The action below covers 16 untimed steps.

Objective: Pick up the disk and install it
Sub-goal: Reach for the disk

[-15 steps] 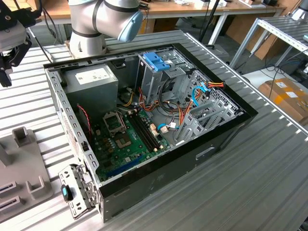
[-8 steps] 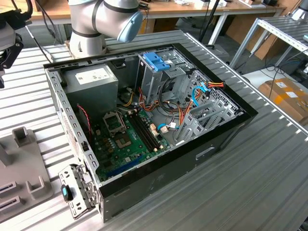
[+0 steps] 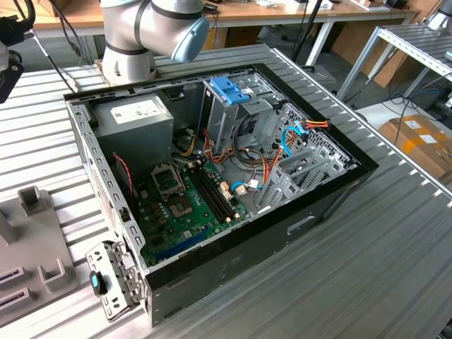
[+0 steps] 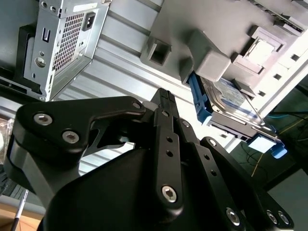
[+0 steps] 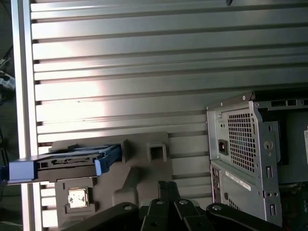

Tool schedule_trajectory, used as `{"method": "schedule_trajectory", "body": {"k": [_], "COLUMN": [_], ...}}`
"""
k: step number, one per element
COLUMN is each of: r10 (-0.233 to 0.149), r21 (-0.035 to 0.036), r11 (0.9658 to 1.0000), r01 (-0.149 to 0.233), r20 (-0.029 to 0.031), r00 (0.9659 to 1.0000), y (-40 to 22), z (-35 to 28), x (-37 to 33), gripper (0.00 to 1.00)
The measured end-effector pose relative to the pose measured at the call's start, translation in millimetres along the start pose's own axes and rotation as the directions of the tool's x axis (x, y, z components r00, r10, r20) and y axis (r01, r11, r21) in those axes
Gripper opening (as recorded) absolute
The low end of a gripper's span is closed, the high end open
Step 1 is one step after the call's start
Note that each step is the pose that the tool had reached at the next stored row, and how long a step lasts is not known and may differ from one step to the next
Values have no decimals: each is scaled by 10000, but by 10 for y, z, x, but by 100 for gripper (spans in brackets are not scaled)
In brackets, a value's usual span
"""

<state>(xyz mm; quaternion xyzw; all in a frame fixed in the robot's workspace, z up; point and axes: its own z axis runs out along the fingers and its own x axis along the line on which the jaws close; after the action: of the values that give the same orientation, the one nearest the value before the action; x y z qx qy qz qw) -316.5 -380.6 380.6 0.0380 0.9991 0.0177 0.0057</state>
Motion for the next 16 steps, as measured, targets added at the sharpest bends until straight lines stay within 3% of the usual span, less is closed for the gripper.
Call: {"method": "schedule_trajectory", "body": {"k": [4,10,16], "r10": [1,0,-1], "r21": [9,24,24], "r11": [10000,10000,10000], "r01": [-1,0,1], "r20": [0,2,1], "r00": [10000,10000,10000], "y": [1,12,11], "z": [6,18,18], "x": [61,214,222], "gripper": [11,11,11]}}
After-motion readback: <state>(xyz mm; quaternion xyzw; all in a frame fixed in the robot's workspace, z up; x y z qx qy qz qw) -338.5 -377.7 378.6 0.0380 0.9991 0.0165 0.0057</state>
